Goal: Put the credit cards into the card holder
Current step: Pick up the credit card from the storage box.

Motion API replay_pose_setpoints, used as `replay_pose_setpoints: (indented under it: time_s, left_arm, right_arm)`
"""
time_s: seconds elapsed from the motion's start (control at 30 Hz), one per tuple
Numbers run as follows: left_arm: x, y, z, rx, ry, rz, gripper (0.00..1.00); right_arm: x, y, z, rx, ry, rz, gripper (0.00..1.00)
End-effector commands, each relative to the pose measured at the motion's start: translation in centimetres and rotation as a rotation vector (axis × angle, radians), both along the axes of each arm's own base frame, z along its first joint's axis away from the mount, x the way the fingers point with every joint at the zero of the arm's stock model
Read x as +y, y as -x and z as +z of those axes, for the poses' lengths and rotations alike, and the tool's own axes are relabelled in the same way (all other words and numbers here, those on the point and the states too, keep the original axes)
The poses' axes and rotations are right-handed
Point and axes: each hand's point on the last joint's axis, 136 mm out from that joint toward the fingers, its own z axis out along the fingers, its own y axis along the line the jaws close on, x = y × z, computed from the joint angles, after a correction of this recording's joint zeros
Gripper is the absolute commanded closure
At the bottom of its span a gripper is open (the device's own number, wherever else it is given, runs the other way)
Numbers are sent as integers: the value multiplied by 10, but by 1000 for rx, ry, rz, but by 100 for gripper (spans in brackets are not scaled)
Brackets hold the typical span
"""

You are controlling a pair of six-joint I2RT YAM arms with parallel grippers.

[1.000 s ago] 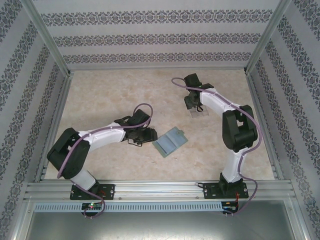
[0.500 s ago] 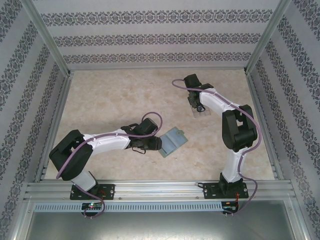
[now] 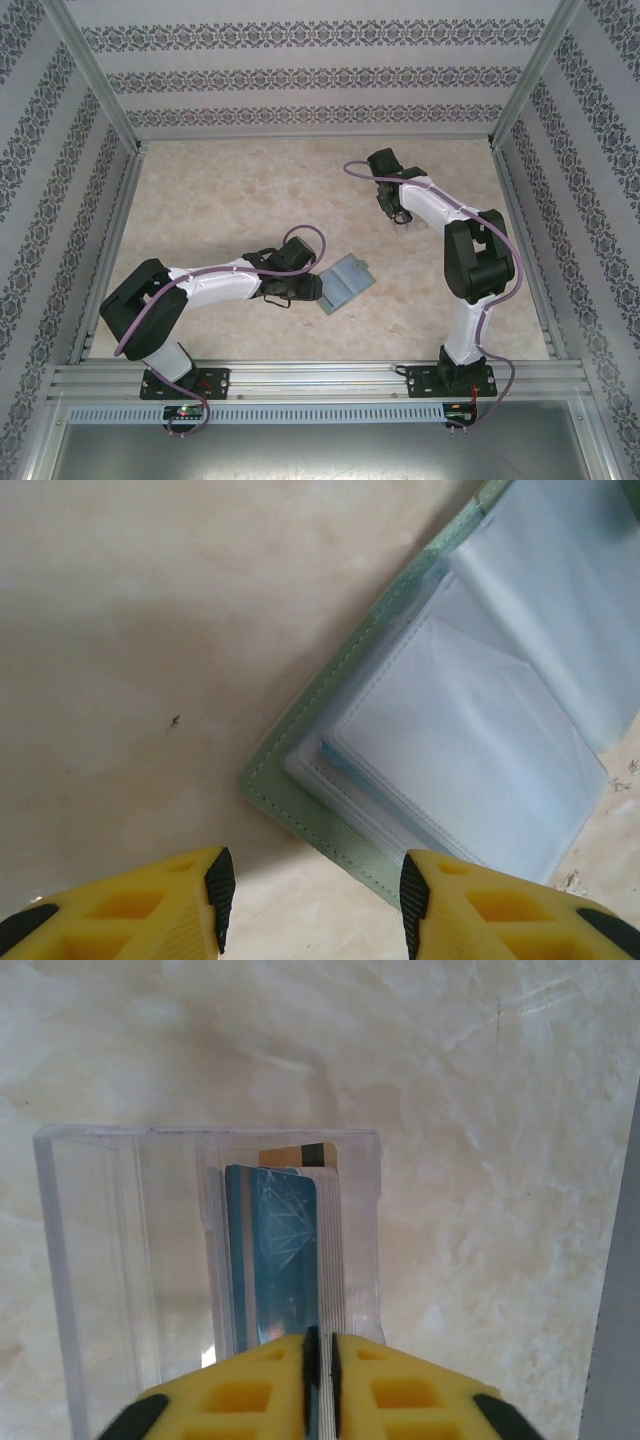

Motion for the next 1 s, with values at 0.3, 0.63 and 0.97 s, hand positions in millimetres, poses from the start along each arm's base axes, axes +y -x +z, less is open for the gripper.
replay_pose_setpoints:
  time_s: [0.3,0.63,0.97]
  left_arm:
    - [1,2,-8,-12,-33,-29,51]
    - [9,0,-3,-21,-28,-6,50]
    - [9,-3,1,-4,14,11,50]
  right_arm:
    - [4,2,14,-1,-20,-6,100]
    - [13,7,50,-54,-223,-37,100]
    - [18,13,38,-10,-349,-60,100]
